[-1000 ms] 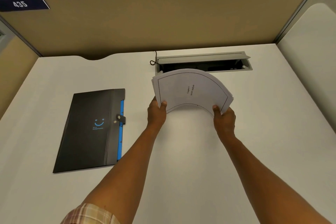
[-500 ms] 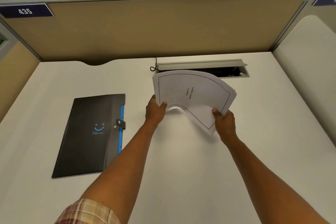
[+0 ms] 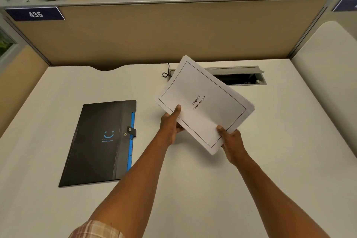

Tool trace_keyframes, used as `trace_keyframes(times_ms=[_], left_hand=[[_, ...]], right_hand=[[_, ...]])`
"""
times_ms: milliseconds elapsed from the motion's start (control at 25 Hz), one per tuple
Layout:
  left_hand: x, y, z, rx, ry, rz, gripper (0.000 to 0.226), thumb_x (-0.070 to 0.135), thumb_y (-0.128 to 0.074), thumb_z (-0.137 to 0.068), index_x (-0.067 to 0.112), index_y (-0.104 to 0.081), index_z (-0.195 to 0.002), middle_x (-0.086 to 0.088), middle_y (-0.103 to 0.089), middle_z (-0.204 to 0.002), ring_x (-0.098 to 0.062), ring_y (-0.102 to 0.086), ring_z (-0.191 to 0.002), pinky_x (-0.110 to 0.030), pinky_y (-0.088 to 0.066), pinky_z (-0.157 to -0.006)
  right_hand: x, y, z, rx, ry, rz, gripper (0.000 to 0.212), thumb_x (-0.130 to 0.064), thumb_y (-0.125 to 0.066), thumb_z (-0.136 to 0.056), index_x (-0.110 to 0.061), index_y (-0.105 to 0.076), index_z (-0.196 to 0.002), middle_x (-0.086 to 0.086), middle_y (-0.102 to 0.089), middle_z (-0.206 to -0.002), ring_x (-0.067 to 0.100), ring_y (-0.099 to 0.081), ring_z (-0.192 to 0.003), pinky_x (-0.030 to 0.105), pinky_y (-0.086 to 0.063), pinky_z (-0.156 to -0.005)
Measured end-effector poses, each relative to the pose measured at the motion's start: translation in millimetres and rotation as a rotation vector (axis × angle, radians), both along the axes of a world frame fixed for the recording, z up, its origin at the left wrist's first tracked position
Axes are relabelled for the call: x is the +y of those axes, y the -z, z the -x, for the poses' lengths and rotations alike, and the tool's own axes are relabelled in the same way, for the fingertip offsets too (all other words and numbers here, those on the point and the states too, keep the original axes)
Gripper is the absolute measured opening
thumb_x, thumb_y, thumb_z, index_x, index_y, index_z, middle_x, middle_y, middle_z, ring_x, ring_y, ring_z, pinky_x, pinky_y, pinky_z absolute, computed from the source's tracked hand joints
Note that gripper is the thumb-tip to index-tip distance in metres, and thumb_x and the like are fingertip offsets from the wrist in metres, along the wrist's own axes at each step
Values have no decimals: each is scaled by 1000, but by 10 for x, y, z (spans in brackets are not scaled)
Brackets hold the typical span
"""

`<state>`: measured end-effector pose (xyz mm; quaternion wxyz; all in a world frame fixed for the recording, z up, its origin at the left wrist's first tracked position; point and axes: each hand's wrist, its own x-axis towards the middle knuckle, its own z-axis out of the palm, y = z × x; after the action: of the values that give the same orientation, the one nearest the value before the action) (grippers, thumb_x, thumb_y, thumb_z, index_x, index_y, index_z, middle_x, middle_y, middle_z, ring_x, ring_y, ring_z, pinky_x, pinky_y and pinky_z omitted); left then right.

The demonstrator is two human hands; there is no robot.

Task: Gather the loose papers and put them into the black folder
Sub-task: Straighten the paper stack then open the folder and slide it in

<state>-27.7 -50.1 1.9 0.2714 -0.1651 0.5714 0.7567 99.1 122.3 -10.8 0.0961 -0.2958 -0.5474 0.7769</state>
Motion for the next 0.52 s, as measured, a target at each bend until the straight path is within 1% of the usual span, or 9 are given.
trace_keyframes(times_ms=[40,120,240,280,360,440,520], left_hand=[[12,-4,14,24,-36,2,41,30,-67,-92,10,-58,-126,-17,-68,-122,-29,-68,-99,-42,-60,-77],[8,-2,50,64,-79,76,28,21,-65,-93,12,-61,-119,-15,-70,-118,-29,-68,-99,-43,-59,-81],[-79,-27,121,125,-80,183,16,19,-63,-94,19,-63,-110,-7,-70,-110,-29,-67,-101,-47,-58,-87],[-141,-51,147,142,-65,205,18,19,-63,-94,19,-63,-112,-6,-70,-111,-29,-67,-102,-48,-57,-89],[-303,-123,204,165,-12,240,26,19,-63,-95,17,-61,-121,-5,-68,-116,-27,-65,-104,-46,-56,-90],[-454,-174,242,171,68,270,32,19,-63,-95,15,-59,-127,-6,-67,-121,-26,-64,-105,-44,-55,-90],[-549,-195,240,177,168,291,36,21,-63,-95,15,-57,-130,-6,-66,-123,-25,-63,-106,-42,-54,-90]], right_hand=[[-43,-4,-20,12,-6,21,18,-11,-60,-94,-22,-65,-107,-2,-74,-102,23,-68,-99,47,-55,-84],[-102,-19,-53,22,-25,29,21,-11,-61,-92,-22,-63,-110,-3,-74,-104,21,-68,-98,45,-56,-81],[-27,-108,-67,35,-62,38,25,-17,-67,-85,-22,-64,-110,-2,-75,-101,20,-69,-93,43,-58,-74],[69,-144,-63,33,-70,64,28,-20,-66,-83,-22,-65,-110,-1,-75,-100,21,-69,-92,43,-58,-73],[313,-219,-54,17,-128,87,30,-25,-61,-86,-22,-66,-115,2,-73,-105,24,-65,-95,43,-57,-74],[515,-326,-34,-40,-266,28,38,-35,-55,-88,-23,-65,-122,6,-69,-116,26,-61,-98,40,-52,-76],[548,-416,28,-106,-427,-27,37,-38,-54,-89,-25,-65,-122,8,-70,-117,26,-64,-95,40,-47,-79]])
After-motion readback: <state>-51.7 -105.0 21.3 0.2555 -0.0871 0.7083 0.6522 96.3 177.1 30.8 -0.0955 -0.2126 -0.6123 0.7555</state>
